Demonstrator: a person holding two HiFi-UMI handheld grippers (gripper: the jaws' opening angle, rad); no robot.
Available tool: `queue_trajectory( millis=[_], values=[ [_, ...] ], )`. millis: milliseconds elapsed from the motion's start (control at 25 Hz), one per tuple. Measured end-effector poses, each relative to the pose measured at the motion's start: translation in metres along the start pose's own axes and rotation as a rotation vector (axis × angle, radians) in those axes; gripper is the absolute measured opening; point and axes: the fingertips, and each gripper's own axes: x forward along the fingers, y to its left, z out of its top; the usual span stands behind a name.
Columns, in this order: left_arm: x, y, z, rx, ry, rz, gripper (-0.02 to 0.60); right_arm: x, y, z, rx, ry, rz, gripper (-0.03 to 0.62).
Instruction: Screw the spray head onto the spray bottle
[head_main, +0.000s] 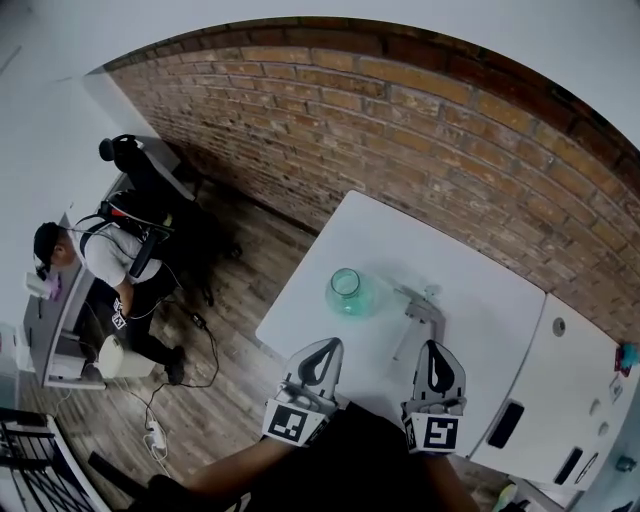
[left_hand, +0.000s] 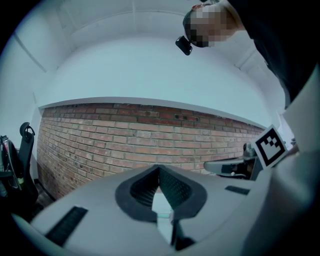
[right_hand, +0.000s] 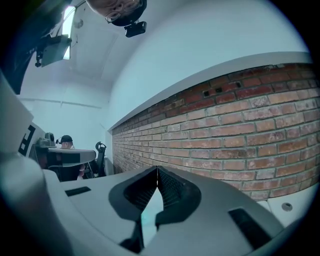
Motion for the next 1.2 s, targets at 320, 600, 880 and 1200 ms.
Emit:
queue_trajectory(
  millis=[320, 600, 880, 1200],
  values=[
    [0.03, 0.013, -0.005, 0.001, 0.035, -0.01, 0.002, 0.022, -0.001, 0.001, -0.016, 0.029, 0.012, 0.008],
    [0.053, 0.029, -0.018, 0.006, 0.038, -0.007, 0.003, 0.033, -0.002, 0.027, -0.02, 0.003, 0.007, 0.008],
    [0.065, 0.038, -0.041, -0.001, 0.066, -0.015, 0.059, 0.042, 0.016, 0.044, -0.182, -0.024, 0.042, 0.008],
    [0.082, 0.054, -0.061, -0.04, 0.067, -0.01, 0.126, 0.051, 0.046, 0.041, -0.178, -0.01, 0.106, 0.008]
  ],
)
